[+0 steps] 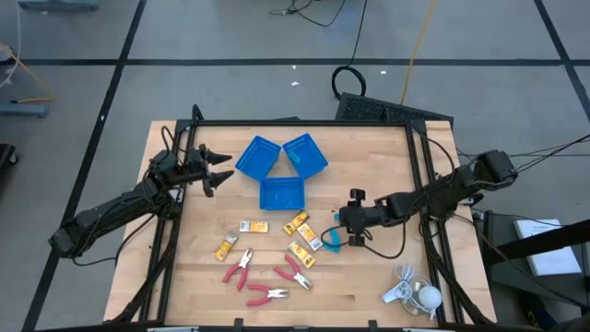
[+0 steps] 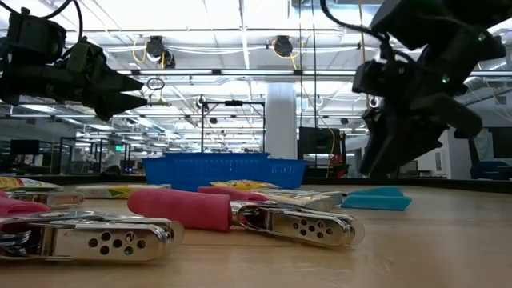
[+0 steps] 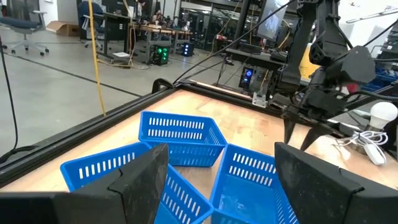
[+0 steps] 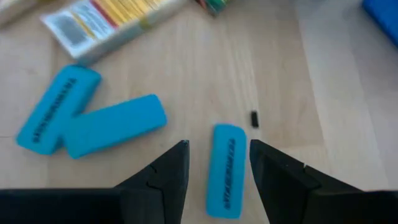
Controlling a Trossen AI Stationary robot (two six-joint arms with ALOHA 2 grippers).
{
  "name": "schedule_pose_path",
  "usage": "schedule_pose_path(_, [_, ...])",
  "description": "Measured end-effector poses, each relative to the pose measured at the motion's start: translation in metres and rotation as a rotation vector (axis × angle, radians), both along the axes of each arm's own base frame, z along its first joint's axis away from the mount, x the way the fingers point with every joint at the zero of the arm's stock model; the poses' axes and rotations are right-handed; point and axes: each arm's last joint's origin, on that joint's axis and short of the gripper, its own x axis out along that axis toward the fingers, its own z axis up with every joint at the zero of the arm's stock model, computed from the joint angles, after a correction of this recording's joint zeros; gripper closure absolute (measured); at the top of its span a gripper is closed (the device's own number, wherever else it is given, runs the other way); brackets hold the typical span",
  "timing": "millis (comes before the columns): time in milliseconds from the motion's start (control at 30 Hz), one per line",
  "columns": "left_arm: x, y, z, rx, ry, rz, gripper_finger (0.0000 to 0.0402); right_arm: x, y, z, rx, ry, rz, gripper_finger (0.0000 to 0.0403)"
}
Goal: Pick & Place School Supplies
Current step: Put the blue eraser into the top right blue bin
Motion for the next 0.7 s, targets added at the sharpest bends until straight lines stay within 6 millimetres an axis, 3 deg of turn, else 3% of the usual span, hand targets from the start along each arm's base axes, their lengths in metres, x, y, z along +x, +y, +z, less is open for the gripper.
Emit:
schedule_pose_path(233, [0.000, 0.000, 0.000, 0.000, 0.000, 0.000, 0.0107, -0.011, -0.012, -0.015, 0.039, 0.039, -0.106, 0.0243])
schedule_pose_path(700, [0.000, 0.000, 0.000, 0.000, 0.000, 0.000, 0.0107, -0.024, -0.013, -0.031, 0.106, 0.031, -0.082, 0.0243])
